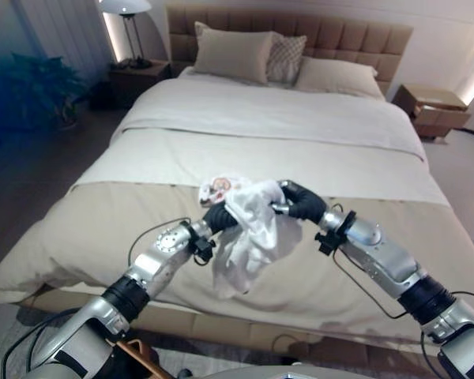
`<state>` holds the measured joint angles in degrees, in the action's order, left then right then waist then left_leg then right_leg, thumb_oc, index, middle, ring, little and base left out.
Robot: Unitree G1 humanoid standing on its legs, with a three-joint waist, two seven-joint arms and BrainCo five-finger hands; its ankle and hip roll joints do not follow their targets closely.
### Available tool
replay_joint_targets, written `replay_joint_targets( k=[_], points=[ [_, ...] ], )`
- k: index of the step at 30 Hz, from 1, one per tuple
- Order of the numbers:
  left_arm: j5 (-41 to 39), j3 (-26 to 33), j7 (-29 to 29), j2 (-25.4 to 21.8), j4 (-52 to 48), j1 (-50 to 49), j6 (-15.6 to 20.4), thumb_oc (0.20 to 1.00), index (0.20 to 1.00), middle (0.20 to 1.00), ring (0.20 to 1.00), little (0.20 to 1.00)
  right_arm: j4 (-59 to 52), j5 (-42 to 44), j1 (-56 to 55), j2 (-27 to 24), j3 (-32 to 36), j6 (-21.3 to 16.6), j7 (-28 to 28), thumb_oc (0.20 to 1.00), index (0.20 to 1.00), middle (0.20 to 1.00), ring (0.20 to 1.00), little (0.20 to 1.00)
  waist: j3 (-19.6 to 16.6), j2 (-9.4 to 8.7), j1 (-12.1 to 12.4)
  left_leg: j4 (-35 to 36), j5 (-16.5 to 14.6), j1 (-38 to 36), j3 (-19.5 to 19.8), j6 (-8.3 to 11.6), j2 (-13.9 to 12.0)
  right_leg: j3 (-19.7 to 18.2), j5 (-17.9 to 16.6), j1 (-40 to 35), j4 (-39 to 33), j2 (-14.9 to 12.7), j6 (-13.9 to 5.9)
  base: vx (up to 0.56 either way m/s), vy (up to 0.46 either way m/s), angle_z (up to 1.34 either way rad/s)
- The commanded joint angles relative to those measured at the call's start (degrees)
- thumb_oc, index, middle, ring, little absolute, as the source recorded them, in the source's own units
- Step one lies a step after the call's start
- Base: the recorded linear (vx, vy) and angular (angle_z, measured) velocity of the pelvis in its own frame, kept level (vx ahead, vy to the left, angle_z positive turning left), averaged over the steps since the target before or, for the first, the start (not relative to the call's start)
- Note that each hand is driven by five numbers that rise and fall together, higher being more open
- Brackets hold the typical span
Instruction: Pick up clothes into the bucket
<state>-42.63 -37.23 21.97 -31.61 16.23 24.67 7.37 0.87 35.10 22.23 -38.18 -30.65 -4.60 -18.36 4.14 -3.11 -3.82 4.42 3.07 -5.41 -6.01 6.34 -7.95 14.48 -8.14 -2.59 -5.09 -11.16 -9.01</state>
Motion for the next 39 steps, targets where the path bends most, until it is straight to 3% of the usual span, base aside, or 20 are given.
replay_joint_targets(
  k=[1, 10, 11, 12, 13, 14, 17, 19, 22, 29, 34, 39],
  points=[
    [3.8, -1.4, -0.2, -0.1, 3.9, 6.4, 3.1, 0.200, 0.200, 0.200, 0.200, 0.200, -4.1, 3.5, 4.1, 1.2, 1.9, -4.0, 0.4, 0.200, 0.200, 0.200, 0.200, 0.200, 0.9, -2.32, -0.1, -3.5, -1.6, 1.9, 0.2, 0.14, -0.6, 1.5, 3.5, -4.1, 3.7, -3.8, -5.37, 0.00, 0.000, 0.00],
    [9.5, 7.6, -5.5, 2.8, 5.5, -1.7, 5.6, 0.200, 0.200, 0.200, 0.200, 0.200, -4.3, 0.3, 0.0, 2.1, 8.3, -4.5, 2.3, 0.200, 0.200, 0.200, 0.200, 0.200, 1.0, -2.60, 1.2, -3.9, -1.7, 2.2, 0.9, -0.04, -0.6, 1.9, 3.9, -4.6, 3.5, -3.7, -4.94, 0.00, -0.001, 0.00],
    [10.0, 9.6, -6.6, 3.3, 5.3, -3.3, 6.0, 0.200, 0.200, 0.200, 0.200, 0.200, -4.2, -1.0, -0.7, 2.4, 9.3, -4.7, 2.9, 0.420, 0.420, 0.420, 0.420, 0.420, 1.1, -2.64, 1.4, -3.9, -1.7, 2.2, 1.0, -0.10, -0.6, 2.0, 4.0, -4.7, 3.5, -3.7, -4.85, 0.00, 0.000, 0.00],
    [11.3, 13.3, -8.6, 4.1, 4.4, -6.3, 6.8, 0.200, 0.200, 0.200, 0.200, 0.200, -4.3, -3.1, -2.1, 2.9, 10.8, -4.8, 3.6, 1.000, 1.000, 1.000, 1.000, 1.000, 1.3, -2.78, 2.0, -4.1, -1.7, 2.4, 1.2, -0.15, -0.6, 2.3, 4.0, -4.8, 3.5, -3.7, -4.74, 0.00, 0.000, 0.00],
    [11.3, 13.3, -8.6, 4.1, 4.3, -6.4, 6.8, 0.200, 0.200, 0.200, 0.200, 0.200, -4.3, -3.1, -2.1, 2.9, 10.8, -4.7, 3.6, 1.000, 1.000, 1.000, 1.000, 1.000, 1.3, -2.78, 2.0, -4.1, -1.8, 2.4, 1.2, -0.14, -0.6, 2.3, 4.0, -4.8, 3.5, -3.7, -4.74, 0.00, 0.000, 0.00],
    [12.1, 18.2, -11.1, 5.1, 2.9, -10.2, 7.8, 0.200, 0.200, 0.200, 0.200, 0.200, -4.0, -4.8, -4.0, 3.9, 12.5, -4.7, 4.1, 1.000, 1.000, 1.000, 1.000, 1.000, 1.4, -3.00, 2.7, -4.2, -1.8, 2.5, 1.5, -0.20, -0.6, 2.5, 4.1, -5.0, 3.4, -3.7, -4.63, 0.00, 0.000, 0.00],
    [12.1, 20.9, -12.3, 6.3, 1.9, -13.1, 8.1, 0.200, 0.200, 0.200, 0.200, 0.200, -3.6, -5.3, -5.3, 4.6, 13.5, -4.7, 4.2, 1.000, 1.000, 1.000, 1.000, 1.000, 1.5, -3.11, 3.0, -4.2, -1.7, 2.7, 1.7, -0.20, -0.6, 2.8, 4.2, -5.0, 3.3, -3.6, -4.58, 0.00, 0.000, 0.00],
    [10.3, 26.8, -14.0, 8.6, -0.3, -17.3, 9.3, 0.200, 0.200, 0.200, 0.200, 0.200, -2.9, -7.2, -7.1, 5.8, 15.1, -5.0, 5.0, 1.000, 1.000, 1.000, 1.000, 1.000, 1.5, -3.33, 3.8, -4.3, -1.7, 3.0, 1.9, -0.21, -0.6, 3.2, 4.3, -5.1, 3.1, -3.6, -4.47, -0.01, -0.012, 0.06],
    [7.6, 30.7, -13.9, 10.1, -2.0, -20.0, 9.9, 0.200, 0.200, 0.200, 0.200, 0.200, -1.4, -7.6, -8.4, 7.2, 16.4, -5.0, 5.1, 1.000, 1.000, 1.000, 1.000, 1.000, 1.5, -3.44, 4.3, -4.3, -1.8, 3.2, 2.1, -0.22, -0.6, 3.4, 4.4, -5.2, 3.0, -3.6, -4.42, 0.00, -0.007, 0.09],
    [3.2, 37.3, -13.4, 12.1, -5.3, -24.4, 10.6, 0.200, 0.200, 0.200, 0.200, 0.200, 2.3, -10.5, -11.6, 9.6, 20.0, -5.2, 6.6, 1.000, 1.000, 1.000, 1.000, 1.000, 1.4, -3.32, 4.9, -4.5, -2.1, 3.4, 2.7, -0.44, -0.2, 3.7, 4.4, -5.3, 3.1, -3.9, -4.38, 0.00, 0.003, 0.06],
    [5.0, 41.0, -15.1, 12.7, -7.2, -26.8, 11.8, 0.200, 0.200, 0.200, 0.200, 0.200, 5.6, -16.8, -13.2, 11.7, 23.9, -5.9, 11.0, 1.000, 1.000, 1.000, 1.000, 1.000, 1.7, -3.12, 5.2, -5.9, -2.7, 3.9, 3.4, -0.73, 0.1, 3.6, 5.3, -5.3, 4.9, -4.3, -4.14, 0.00, 0.000, 0.01],
    [10.2, 44.1, -20.1, 13.5, -6.0, -29.6, 12.4, 0.200, 0.200, 0.200, 0.200, 0.200, 8.1, -21.0, -13.0, 14.6, 24.1, -6.4, 14.4, 1.000, 1.000, 1.000, 1.000, 1.000, 2.9, -2.96, 5.9, -8.7, -3.6, 4.3, 5.3, -0.94, -0.5, 3.2, 8.4, -5.2, 9.6, -4.1, -2.93, -0.01, -0.018, 0.11]
  ],
)
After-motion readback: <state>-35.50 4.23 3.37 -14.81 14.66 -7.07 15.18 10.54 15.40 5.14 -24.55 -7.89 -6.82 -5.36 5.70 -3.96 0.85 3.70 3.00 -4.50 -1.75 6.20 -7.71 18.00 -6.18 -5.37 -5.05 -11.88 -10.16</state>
